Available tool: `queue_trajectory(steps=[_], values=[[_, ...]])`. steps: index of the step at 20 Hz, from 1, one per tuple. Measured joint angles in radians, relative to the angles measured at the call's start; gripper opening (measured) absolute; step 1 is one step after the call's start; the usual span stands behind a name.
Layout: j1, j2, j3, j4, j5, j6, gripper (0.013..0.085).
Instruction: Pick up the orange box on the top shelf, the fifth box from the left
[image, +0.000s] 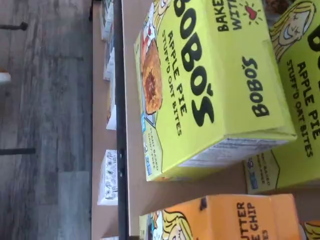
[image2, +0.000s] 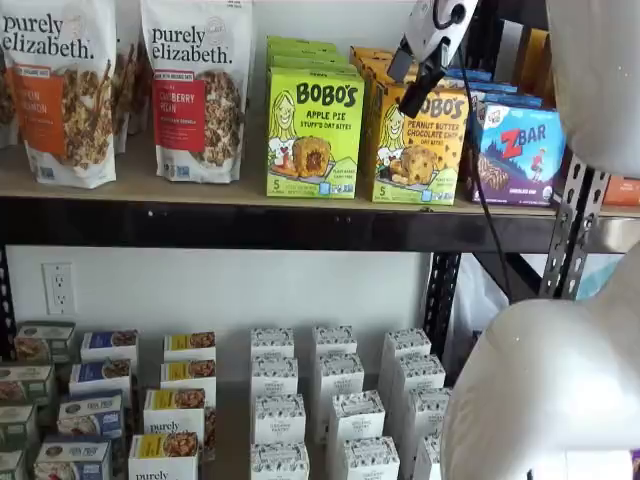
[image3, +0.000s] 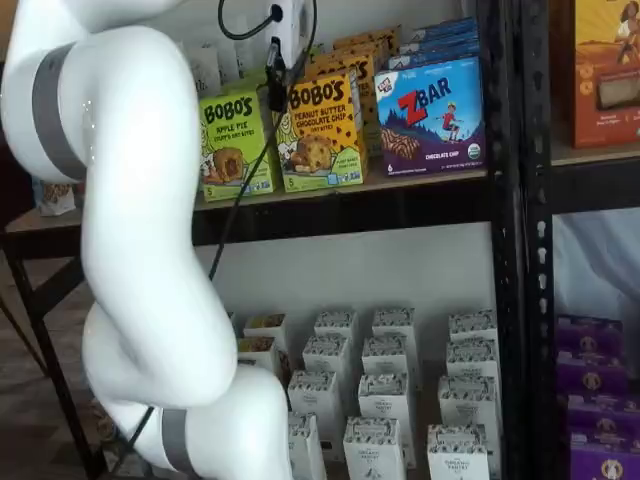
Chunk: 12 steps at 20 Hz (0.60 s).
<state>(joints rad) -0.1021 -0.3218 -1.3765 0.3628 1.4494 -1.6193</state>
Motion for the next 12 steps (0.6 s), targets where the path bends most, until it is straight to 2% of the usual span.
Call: queue_trajectory(steps=[4, 8, 12], values=[[0.006, 0.008, -0.011, -0.011, 0.013, 0.005, 0.0850], [0.005, 0.009, -0.013, -0.002, 0.013, 0.006, 0.0850], [0.015, 0.005, -0.005, -0.026, -0.009, 0.010, 0.0850]])
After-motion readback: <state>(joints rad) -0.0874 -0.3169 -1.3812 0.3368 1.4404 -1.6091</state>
